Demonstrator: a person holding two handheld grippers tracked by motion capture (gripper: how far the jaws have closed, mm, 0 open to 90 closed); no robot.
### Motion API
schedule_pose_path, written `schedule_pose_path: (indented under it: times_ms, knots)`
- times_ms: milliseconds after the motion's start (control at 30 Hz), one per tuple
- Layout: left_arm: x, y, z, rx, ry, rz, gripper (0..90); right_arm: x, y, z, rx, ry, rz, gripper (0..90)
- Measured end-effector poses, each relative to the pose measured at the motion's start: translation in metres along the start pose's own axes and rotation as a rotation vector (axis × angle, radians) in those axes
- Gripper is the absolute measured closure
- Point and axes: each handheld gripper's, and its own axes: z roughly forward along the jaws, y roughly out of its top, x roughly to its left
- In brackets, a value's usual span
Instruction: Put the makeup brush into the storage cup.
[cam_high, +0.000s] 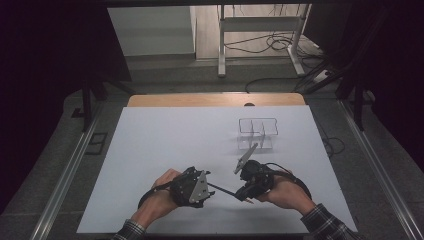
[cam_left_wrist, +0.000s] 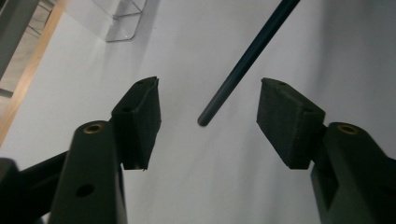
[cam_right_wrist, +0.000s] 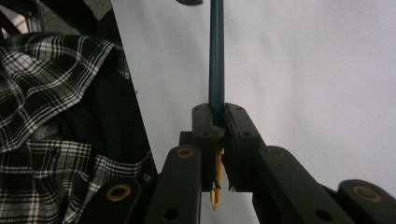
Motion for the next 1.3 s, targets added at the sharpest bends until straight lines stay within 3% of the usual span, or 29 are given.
schedule_pose_path:
  times_ms: [233, 500, 567, 633, 767, 800, 1033, 1233, 1300]
  knots:
    - [-0.006, 0.003, 0.003, 0.028, -0.021, 0.073, 51.6, 0.002, 0.009, 0.003, 0.053, 0.011, -0.024, 83.1]
    - [-0.007, 0.002, 0.004, 0.024, -0.060, 0.065, 68.8, 0.001, 0.010, 0.007, 0.069, 0.025, -0.033, 83.0]
    - [-0.007, 0.002, 0.005, 0.026, -0.064, 0.086, 71.5, 0.001, 0.010, 0.008, 0.074, 0.026, -0.035, 83.0]
    - [-0.007, 0.002, 0.005, 0.054, -0.081, 0.112, 74.1, 0.001, 0.010, 0.008, 0.075, 0.027, -0.036, 83.0]
    - [-0.008, 0.001, 0.006, 0.060, -0.137, 0.138, 80.9, 0.001, 0.010, 0.006, 0.067, 0.024, -0.051, 81.7]
    - [-0.009, 0.000, 0.006, 0.056, -0.156, 0.140, 83.9, 0.001, 0.010, 0.005, 0.060, -0.002, -0.059, 79.3]
    - [-0.005, 0.000, 0.007, 0.079, -0.179, 0.093, 85.9, -0.008, 0.006, 0.002, 0.004, -0.023, -0.022, 63.7]
    - [-0.005, -0.001, 0.010, 0.103, -0.190, 0.040, 85.9, -0.014, -0.002, -0.004, -0.085, -0.063, 0.018, 50.1]
    - [-0.004, -0.001, 0.010, 0.096, -0.190, 0.001, 85.9, -0.015, -0.005, -0.006, -0.102, -0.081, 0.032, 45.4]
